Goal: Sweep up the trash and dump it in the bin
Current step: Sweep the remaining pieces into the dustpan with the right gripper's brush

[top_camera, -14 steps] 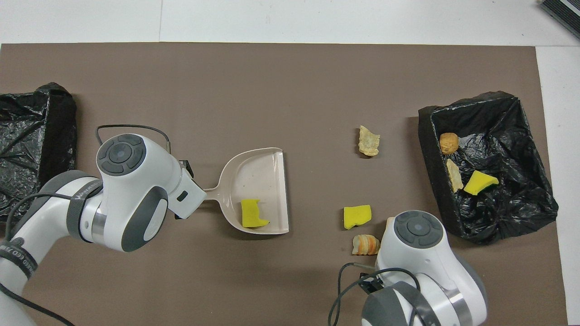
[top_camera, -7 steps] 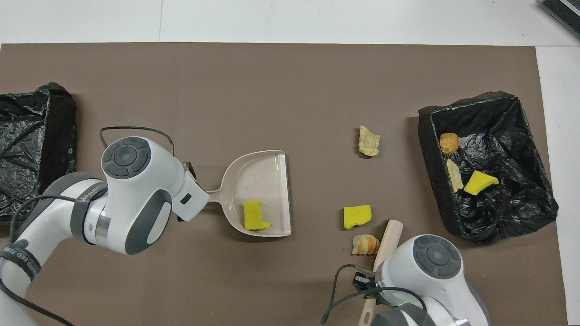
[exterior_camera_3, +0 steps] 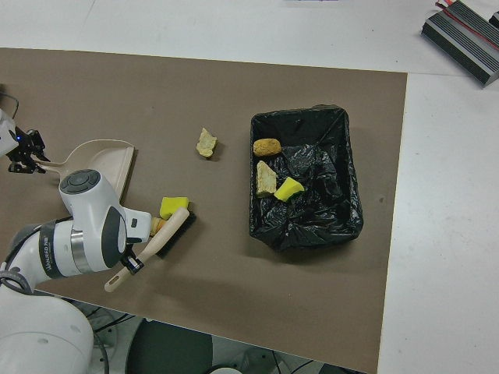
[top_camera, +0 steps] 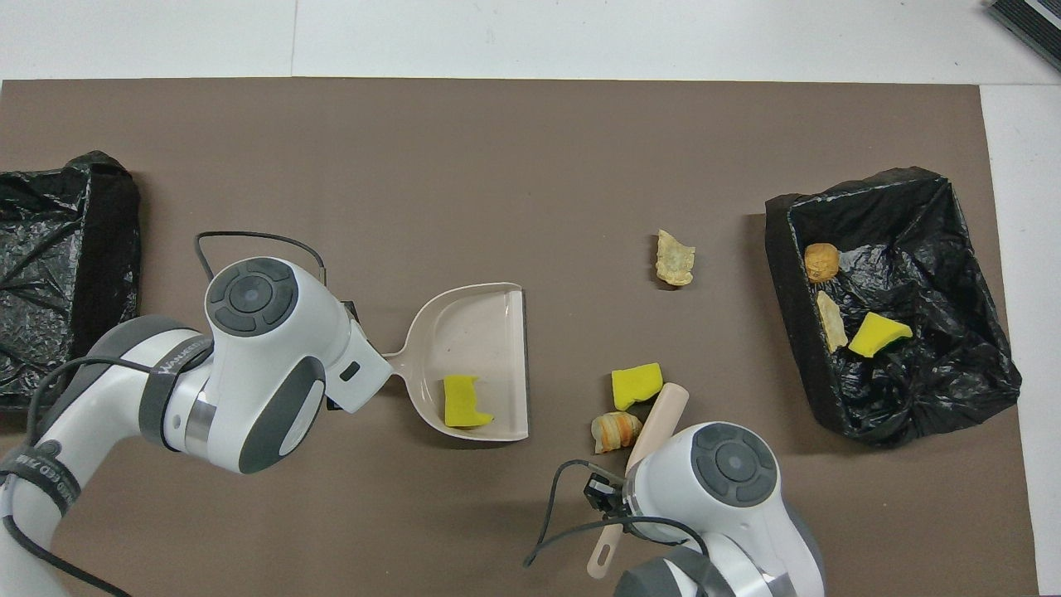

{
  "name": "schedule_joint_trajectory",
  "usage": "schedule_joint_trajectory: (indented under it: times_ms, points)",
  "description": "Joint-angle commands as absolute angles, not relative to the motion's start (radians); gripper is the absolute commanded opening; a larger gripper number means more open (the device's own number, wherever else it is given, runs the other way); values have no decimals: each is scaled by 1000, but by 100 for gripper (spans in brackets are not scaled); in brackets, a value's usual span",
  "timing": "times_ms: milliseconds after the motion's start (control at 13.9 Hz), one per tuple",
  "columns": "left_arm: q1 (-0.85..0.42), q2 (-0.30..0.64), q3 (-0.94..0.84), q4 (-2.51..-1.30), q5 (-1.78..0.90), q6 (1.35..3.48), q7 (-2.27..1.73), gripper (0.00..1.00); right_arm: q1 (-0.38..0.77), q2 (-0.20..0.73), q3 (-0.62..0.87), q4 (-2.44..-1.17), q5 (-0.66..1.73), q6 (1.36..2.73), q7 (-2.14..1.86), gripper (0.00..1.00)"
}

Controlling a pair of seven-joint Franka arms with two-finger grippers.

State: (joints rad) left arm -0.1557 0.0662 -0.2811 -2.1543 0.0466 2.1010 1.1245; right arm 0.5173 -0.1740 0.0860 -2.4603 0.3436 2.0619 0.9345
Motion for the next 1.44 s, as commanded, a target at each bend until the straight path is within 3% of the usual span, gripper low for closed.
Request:
schedule_joint_trajectory:
  times_ms: [0, 359, 933, 1220, 1364]
  points:
    - [-199, 29, -275, -2163, 141, 2060, 1048, 0, 509, -46, 94, -2332, 365, 2059, 948, 0]
    - [-227, 21, -276, -2161, 152, 2037, 996, 0, 552, 78, 95, -2252, 414, 2172, 939, 0]
    - [-224, 26, -278, -2166, 149, 2062, 966, 0, 606, 221, 129, -2047, 615, 2167, 859, 0]
    - [-193, 32, -278, -2175, 137, 2103, 1087, 0, 597, 270, 129, -1927, 768, 2134, 756, 0]
    - [-175, 34, -278, -2178, 123, 2115, 1123, 0, 588, 311, 127, -1805, 762, 2042, 762, 0]
